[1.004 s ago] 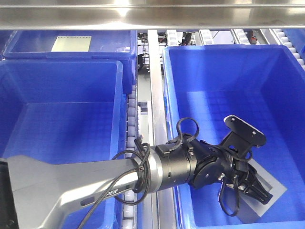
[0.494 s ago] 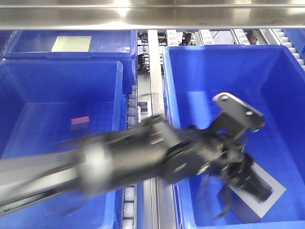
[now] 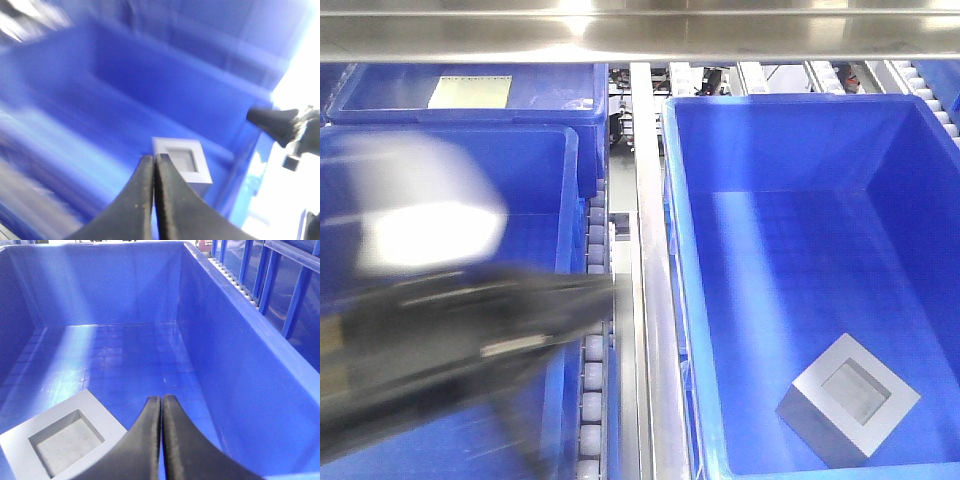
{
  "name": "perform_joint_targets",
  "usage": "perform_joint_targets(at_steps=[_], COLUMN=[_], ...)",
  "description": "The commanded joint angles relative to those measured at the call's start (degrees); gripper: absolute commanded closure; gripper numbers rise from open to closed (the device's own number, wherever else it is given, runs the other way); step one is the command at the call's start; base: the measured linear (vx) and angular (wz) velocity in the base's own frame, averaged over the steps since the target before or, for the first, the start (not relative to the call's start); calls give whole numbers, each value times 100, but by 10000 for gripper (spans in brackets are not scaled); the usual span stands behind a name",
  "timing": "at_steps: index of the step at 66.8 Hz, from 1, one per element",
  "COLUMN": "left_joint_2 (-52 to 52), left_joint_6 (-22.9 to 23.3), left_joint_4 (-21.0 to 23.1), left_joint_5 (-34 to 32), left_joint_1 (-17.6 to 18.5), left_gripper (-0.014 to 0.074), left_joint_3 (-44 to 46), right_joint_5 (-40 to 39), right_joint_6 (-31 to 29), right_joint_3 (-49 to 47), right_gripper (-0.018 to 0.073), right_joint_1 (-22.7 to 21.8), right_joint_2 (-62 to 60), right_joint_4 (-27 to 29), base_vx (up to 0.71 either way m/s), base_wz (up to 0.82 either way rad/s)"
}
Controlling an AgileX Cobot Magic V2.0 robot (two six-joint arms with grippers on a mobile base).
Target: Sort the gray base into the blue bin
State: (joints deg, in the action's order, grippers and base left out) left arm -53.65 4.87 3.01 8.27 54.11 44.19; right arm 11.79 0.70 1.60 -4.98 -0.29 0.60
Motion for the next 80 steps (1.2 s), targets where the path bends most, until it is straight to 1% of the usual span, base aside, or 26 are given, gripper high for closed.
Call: perform_joint_targets(at_steps=[1,6,14,19,23,29,80], left_joint_2=[1040,1906,3081,3648,3818,3869,3858], left_joint_6=[1,46,74,376,456,439,444], left_joint_4=[7,7,7,7,-11,-102,-104], left_joint_5=[-462,-382,-4,402,677,866,805], left_joint_1=[-120,-206,-323,-438,-470,-470,-470], left_gripper=[604,604,604,604,604,604,604], left_joint_3=[-362,-808,-1318,-1453,-1459,-1459,-1459], right_joint_5=[-319,-319,-319,-319,-319,-319,-319], right_joint_6=[-70,-70,-70,-70,-70,-70,-70], right_joint_3=[11,11,11,11,11,11,11], right_gripper=[564,564,564,564,564,564,564], right_joint_1=[-22,-22,-22,-22,-22,-22,-22], right_joint_2=[108,108,108,108,108,108,108], right_joint_4=[-19,-19,-19,-19,-19,-19,-19], base_vx=[0,0,0,0,0,0,0], base_wz=[0,0,0,0,0,0,0])
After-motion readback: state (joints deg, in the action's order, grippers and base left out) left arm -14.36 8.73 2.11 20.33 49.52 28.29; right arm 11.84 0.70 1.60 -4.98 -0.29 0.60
